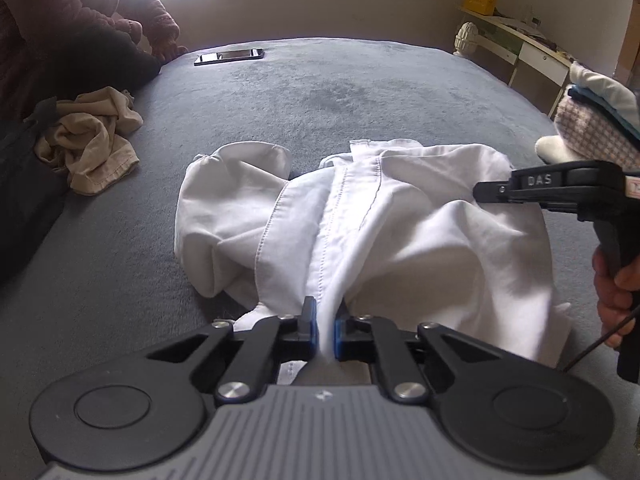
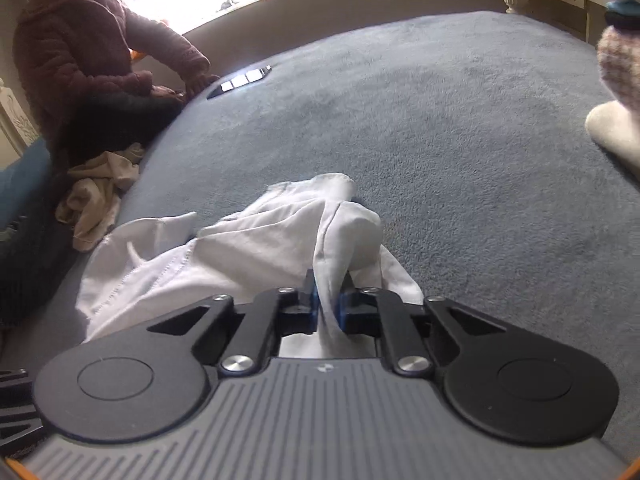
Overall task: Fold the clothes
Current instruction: 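Move both grippers to the white shirt and close them on its fabric, then lift the white shirt with both grippers and pull it apart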
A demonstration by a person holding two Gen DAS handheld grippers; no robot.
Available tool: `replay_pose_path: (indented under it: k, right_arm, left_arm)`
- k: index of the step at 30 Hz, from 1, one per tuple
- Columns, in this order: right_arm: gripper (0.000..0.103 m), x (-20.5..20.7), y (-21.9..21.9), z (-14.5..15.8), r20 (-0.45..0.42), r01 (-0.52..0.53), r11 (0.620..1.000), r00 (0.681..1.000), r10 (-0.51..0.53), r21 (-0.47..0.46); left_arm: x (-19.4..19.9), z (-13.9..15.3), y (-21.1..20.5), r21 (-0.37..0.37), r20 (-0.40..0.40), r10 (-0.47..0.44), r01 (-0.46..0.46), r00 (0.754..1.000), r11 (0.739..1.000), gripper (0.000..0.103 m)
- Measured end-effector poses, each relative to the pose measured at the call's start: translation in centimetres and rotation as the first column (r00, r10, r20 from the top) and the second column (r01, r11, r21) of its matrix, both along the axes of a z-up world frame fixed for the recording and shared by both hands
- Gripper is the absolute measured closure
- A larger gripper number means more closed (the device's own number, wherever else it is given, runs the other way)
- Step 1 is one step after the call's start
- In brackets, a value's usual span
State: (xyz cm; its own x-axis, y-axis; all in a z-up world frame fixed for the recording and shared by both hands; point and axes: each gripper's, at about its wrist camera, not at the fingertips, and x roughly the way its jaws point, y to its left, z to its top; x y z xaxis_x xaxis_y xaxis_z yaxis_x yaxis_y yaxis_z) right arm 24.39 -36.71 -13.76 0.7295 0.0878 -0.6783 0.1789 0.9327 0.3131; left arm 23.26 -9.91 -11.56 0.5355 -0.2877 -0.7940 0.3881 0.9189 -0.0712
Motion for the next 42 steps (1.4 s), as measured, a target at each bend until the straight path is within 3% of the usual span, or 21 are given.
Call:
replay_pose_path:
  k: [10, 15, 24, 27, 30, 32, 34, 37, 39, 42]
  right_arm:
    - [0.101, -10.9, -0.1, 4.3, 0.032, -0.014, 0.995, 0.999, 0.011, 0.103]
    - [0.101, -16.8, 0.3, 5.6, 0.015, -0.005, 0.995, 1.000, 0.004, 0.097]
    - [0.101, -26.0, 0.2, 2.1, -0.152, 0.027, 0.976, 0.988, 0.006, 0.215]
    - [0.097, -27.7, 0.9, 0.8, -0.217, 0.013, 0.977, 0.976, 0.034, 0.214]
    - [0.093, -28.5, 1.3, 0.7, -0.277, -0.021, 0.973, 0.957, 0.087, 0.231]
    - [0.078, -29.0, 1.0, 1.5, -0.280, -0.044, 0.968, 0.953, 0.115, 0.248]
    - [0.069, -29.3, 0.6, 2.9, -0.252, -0.065, 0.962, 0.958, 0.133, 0.264]
    - [0.046, -28.6, -0.1, 5.1, -0.180, -0.097, 0.957, 0.972, 0.151, 0.275]
    - [0.043, -27.3, 0.3, 5.7, -0.142, -0.117, 0.962, 0.978, 0.156, 0.247]
    - [0.040, -24.2, 1.6, 5.2, -0.152, -0.104, 0.959, 0.977, 0.148, 0.264]
  left_arm:
    - [-7.9, 2.9, 1.5, -0.058, 0.013, -0.039, 0.040, 0.999, 0.998, 0.099]
    - [-12.7, 4.0, 2.1, -0.061, 0.001, -0.075, 0.075, 0.997, 0.995, 0.099]
    - [-18.0, 1.9, 3.7, 0.014, -0.079, -0.112, 0.114, 0.991, 0.993, 0.098]
    - [-18.8, 0.9, 4.5, 0.034, -0.135, -0.119, 0.124, 0.984, 0.992, 0.089]
    - [-19.7, 1.1, 5.6, 0.030, -0.153, -0.120, 0.126, 0.981, 0.992, 0.069]
    - [-20.2, 1.6, 6.3, 0.024, -0.153, -0.111, 0.116, 0.982, 0.993, 0.052]
    - [-20.5, 2.0, 7.0, 0.003, -0.160, -0.088, 0.090, 0.983, 0.996, 0.049]
    - [-20.5, 2.2, 7.7, -0.028, -0.157, -0.043, 0.039, 0.987, 0.999, 0.038]
    - [-20.0, 2.0, 7.8, -0.026, -0.148, -0.020, 0.016, 0.989, 1.000, 0.036]
    - [-19.1, 1.6, 7.9, -0.015, -0.144, 0.005, -0.007, 0.990, 1.000, 0.035]
